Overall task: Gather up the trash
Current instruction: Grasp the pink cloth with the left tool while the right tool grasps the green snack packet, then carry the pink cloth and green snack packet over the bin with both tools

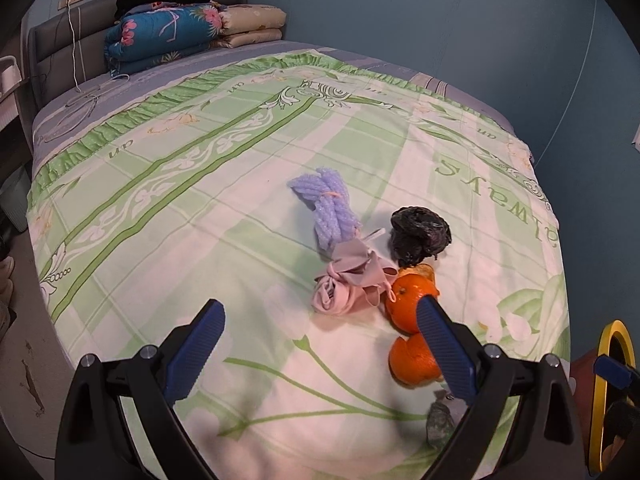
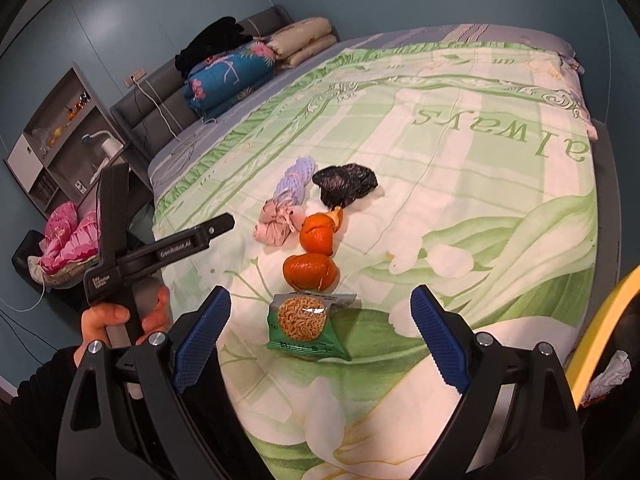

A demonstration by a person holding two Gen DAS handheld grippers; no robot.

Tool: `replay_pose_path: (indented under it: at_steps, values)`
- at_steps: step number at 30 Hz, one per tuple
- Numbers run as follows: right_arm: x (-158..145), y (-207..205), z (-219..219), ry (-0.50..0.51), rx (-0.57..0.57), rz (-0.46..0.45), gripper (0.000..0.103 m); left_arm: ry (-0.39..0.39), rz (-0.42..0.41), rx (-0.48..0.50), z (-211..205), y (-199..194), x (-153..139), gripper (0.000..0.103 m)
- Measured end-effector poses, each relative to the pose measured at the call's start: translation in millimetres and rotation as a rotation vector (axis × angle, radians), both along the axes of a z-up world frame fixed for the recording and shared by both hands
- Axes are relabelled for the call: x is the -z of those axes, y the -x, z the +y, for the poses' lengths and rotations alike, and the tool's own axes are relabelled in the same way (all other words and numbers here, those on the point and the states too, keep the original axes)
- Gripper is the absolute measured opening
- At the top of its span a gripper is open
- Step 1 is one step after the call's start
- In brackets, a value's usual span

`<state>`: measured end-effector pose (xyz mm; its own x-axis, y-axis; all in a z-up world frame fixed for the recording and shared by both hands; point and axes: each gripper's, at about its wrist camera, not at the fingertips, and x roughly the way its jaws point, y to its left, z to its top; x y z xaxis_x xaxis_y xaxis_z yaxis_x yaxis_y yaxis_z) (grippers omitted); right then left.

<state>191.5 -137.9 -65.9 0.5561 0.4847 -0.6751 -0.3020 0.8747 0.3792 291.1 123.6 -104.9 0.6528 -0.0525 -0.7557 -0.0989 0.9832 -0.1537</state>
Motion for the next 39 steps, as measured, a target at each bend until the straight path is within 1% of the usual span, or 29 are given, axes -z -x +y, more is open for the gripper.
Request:
replay_pose_path:
  at_steps: [3, 7, 11, 15, 17, 19, 20, 21, 23, 24, 27, 29, 30, 31, 32, 34, 35, 36, 39]
  values:
    - [10.7, -3.9, 10.6, 0.018, -0.018, 0.016, 0.088, -0.009, 0.017, 0.004, 0.5, -11.9, 7.9, 0.093]
    - [25.4, -7.5, 25.6, 0.047, -0.048, 0.043, 0.088, -0.003, 0.031, 0.008, 0.1, -28.5, 14.2, 0.093]
    - [38.6, -10.7, 40.8, 0.089, -0.067, 0.059, 0.088, -0.017, 0.044, 0.015, -3.9, -45.5, 20.4, 0.093]
    - [46.7, -11.3, 53.4, 0.124, -0.084, 0.055, 0.088, -0.02, 0.06, 0.013, -5.5, -57.5, 30.7, 0.093]
    - [48.9, -11.1, 59.2, 0.142, -0.092, 0.048, 0.088, -0.005, 0.071, 0.011, -5.6, -61.2, 36.3, 0.093]
    - [53.3, -11.5, 68.1, 0.185, -0.099, 0.037, 0.088, 0.003, 0.076, 0.019, -7.0, -63.9, 41.1, 0.091]
    - [57.0, -12.6, 72.1, 0.209, -0.097, 0.038, 0.088, 0.0, 0.078, 0.027, -8.8, -65.1, 43.9, 0.087]
    - [59.0, -13.7, 74.1, 0.219, -0.096, 0.043, 0.088, -0.003, 0.083, 0.033, -10.5, -65.6, 46.4, 0.085]
    - [63.9, -17.4, 77.5, 0.223, -0.101, 0.065, 0.088, 0.001, 0.092, 0.048, -12.6, -67.4, 51.5, 0.078]
    - [66.3, -19.6, 79.1, 0.227, -0.098, 0.073, 0.088, 0.007, 0.095, 0.053, -13.3, -68.3, 52.8, 0.076]
    - [72.1, -24.4, 84.4, 0.236, -0.099, 0.083, 0.086, 0.02, 0.1, 0.071, -14.4, -71.1, 56.0, 0.063]
    - [76.5, -27.4, 88.2, 0.237, -0.101, 0.1, 0.079, 0.038, 0.109, 0.09, -15.8, -72.1, 59.1, 0.047]
    - [77.3, -26.9, 89.3, 0.24, -0.103, 0.103, 0.076, 0.039, 0.114, 0.094, -16.6, -72.3, 60.5, 0.046]
    - [78.6, -27.1, 91.2, 0.243, -0.108, 0.109, 0.071, 0.03, 0.11, 0.094, -17.6, -71.3, 60.9, 0.044]
    - [80.1, -27.6, 92.9, 0.241, -0.111, 0.117, 0.062, 0.02, 0.104, 0.099, -18.7, -69.9, 61.0, 0.04]
    - [82.2, -28.8, 94.2, 0.238, -0.109, 0.131, 0.054, 0.024, 0.101, 0.101, -18.2, -68.2, 59.9, 0.034]
    - [83.2, -29.5, 95.2, 0.235, -0.11, 0.138, 0.052, 0.031, 0.097, 0.104, -17.5, -66.2, 58.6, 0.031]
    - [84.2, -29.7, 95.8, 0.228, -0.112, 0.151, 0.049, 0.032, 0.097, 0.108, -16.7, -64.7, 57.4, 0.029]
    - [84.1, -29.3, 94.6, 0.208, -0.101, 0.169, 0.047, 0.025, 0.092, 0.117, -15.0, -58.8, 52.7, 0.027]
